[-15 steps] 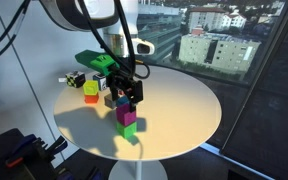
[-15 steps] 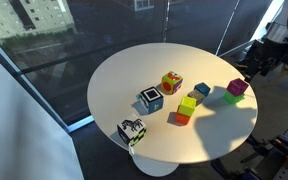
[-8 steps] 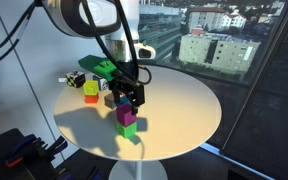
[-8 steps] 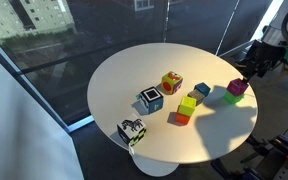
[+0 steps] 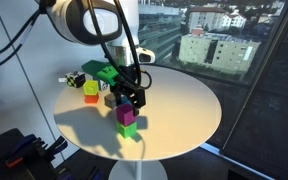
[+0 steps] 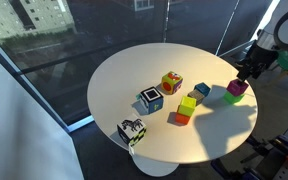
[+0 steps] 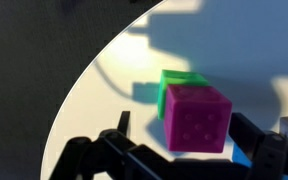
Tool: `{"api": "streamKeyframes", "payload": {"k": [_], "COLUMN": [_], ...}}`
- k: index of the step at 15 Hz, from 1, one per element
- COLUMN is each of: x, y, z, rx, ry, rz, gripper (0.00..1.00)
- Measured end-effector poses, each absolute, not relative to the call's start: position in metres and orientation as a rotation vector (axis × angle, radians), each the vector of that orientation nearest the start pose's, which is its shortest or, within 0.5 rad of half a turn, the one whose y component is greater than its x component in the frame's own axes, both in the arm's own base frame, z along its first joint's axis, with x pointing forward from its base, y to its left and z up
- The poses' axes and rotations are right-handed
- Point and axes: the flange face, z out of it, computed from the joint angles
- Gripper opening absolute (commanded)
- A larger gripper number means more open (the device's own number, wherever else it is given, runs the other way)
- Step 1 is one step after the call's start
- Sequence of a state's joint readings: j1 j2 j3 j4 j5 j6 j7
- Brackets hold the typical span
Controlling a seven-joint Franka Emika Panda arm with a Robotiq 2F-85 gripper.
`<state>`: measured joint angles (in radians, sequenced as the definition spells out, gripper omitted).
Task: Take the purple block off of the green block
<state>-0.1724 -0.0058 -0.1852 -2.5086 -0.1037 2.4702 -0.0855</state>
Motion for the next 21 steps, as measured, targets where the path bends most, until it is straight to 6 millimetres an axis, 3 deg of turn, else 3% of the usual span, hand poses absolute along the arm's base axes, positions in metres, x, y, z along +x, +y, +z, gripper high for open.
{"api": "streamKeyframes", "payload": {"k": [16, 17, 18, 21], "x": [0.443, 0.443, 0.443, 0.445], "y": [-0.148, -0.148, -0.148, -0.149], "z": [0.26, 0.258, 0.255, 0.25], "rx": [-3.186, -3.186, -3.185, -3.185], "ry": [0.259, 0.26, 0.262, 0.271], "rz": [0.122, 0.129, 0.136, 0.153], "gripper": [1.0, 0.93, 0.73, 0.49]}}
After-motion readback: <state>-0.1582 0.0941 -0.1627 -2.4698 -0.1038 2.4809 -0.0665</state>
